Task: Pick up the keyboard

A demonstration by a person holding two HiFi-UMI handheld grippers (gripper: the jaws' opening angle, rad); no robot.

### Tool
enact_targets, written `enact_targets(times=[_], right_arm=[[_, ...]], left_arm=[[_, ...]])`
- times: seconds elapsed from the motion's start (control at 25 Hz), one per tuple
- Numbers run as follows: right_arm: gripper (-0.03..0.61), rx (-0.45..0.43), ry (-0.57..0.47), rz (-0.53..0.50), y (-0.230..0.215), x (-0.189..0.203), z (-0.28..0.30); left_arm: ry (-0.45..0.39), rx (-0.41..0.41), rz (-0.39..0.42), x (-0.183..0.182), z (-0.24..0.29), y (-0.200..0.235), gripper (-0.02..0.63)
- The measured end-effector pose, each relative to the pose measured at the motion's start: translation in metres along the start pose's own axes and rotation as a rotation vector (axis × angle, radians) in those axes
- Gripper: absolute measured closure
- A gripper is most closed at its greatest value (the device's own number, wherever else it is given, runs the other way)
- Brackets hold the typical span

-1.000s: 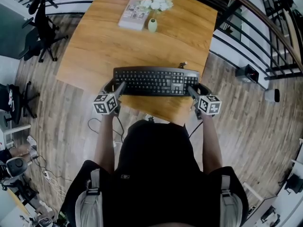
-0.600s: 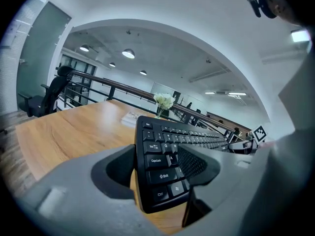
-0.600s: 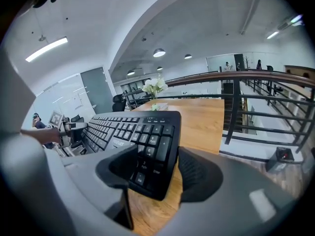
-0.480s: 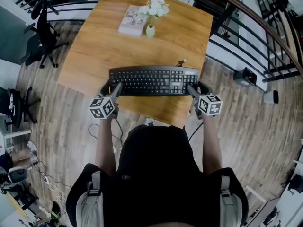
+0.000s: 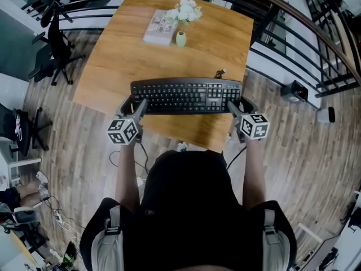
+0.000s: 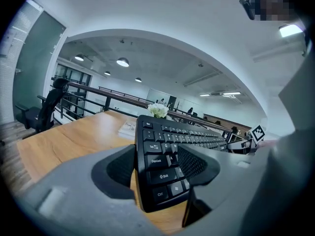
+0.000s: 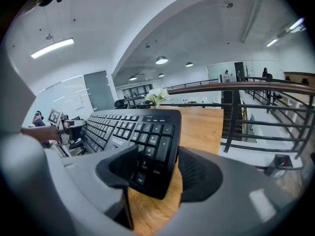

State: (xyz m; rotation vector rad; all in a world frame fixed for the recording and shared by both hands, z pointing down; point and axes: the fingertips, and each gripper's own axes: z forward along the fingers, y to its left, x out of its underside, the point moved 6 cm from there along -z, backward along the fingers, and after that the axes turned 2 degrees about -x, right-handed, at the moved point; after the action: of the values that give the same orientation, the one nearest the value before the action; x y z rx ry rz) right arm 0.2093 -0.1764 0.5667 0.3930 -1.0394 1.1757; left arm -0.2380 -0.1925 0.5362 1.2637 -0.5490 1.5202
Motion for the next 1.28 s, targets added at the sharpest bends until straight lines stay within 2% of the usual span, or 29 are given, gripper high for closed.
enact_targets(times=[0.4,0.64,0.84,1.28], right_arm=[[0.318,0.001,-0.038,-0.059,0.011,-0.02,-0.015],[0.319,0.004,-0.05,-0.089,0.009,-0.032,-0.023],[0.322,0.013,-0.049,-0.118,0.016,-0.045,-0.023],[0.327,0.011,-0.057,-0.133,0.018,-0.046,-0.023]], left_arm=[[-0.094,-0.017,0.031,-0.02,-0.018,-0.007,0.345],[-0.14,-0.014,0.017,-0.025,-0.023,-0.013,0.348],[-0.139,-0.02,0.027,-0.033,-0.025,-0.009,0.348],[-0.16,-0.024,0.056,-0.042,-0.032,-0.012,0.348]])
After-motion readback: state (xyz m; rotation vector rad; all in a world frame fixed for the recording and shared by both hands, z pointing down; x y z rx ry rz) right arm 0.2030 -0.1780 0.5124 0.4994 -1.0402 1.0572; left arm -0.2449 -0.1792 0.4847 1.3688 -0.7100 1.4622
